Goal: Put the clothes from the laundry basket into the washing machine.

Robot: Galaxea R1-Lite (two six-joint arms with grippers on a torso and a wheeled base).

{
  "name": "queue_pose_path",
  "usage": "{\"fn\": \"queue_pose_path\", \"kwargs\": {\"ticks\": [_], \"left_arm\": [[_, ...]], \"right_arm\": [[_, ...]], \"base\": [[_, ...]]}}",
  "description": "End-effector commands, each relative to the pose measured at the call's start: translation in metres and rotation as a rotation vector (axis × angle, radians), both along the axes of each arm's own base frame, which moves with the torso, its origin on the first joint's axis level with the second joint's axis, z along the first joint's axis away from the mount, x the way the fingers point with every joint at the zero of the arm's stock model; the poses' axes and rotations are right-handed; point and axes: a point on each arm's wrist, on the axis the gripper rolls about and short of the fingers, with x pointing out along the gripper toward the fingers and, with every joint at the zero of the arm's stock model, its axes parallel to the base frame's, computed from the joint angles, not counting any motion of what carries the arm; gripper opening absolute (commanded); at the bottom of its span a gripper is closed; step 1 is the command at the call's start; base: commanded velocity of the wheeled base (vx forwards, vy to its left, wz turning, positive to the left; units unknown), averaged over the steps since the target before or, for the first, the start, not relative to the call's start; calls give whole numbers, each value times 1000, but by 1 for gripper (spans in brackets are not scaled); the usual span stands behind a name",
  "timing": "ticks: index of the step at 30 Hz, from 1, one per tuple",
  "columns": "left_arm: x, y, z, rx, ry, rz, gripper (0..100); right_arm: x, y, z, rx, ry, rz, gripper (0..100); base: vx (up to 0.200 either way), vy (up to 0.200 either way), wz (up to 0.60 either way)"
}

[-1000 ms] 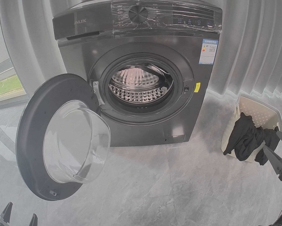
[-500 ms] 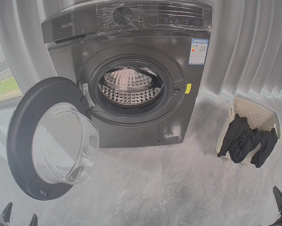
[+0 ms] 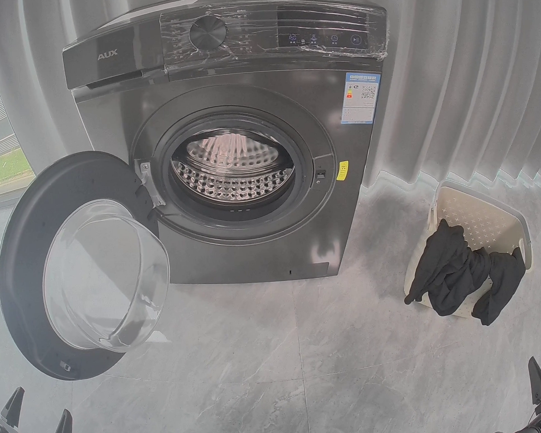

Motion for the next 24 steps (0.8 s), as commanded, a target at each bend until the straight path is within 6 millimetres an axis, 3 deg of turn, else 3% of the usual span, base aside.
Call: {"fn": "queue_pose_path", "kwargs": {"ticks": [1,8,14,24], "left_arm": [[0,0,-5,0,1,-1,100],[0,0,-5,-1,1,-1,100],[0,0,-5,-1,2,-1,100],[0,0,-5,-1,1,-1,100]], "right_arm": [[0,1,-7,-1,18,39,100],[0,1,-7,-3,15,39,100],[0,1,-7,4,18,43,100],[0,1,-7,4,18,43,100]], "base": [[0,-200,0],[0,0,0],[0,0,-600],[0,0,0]]}}
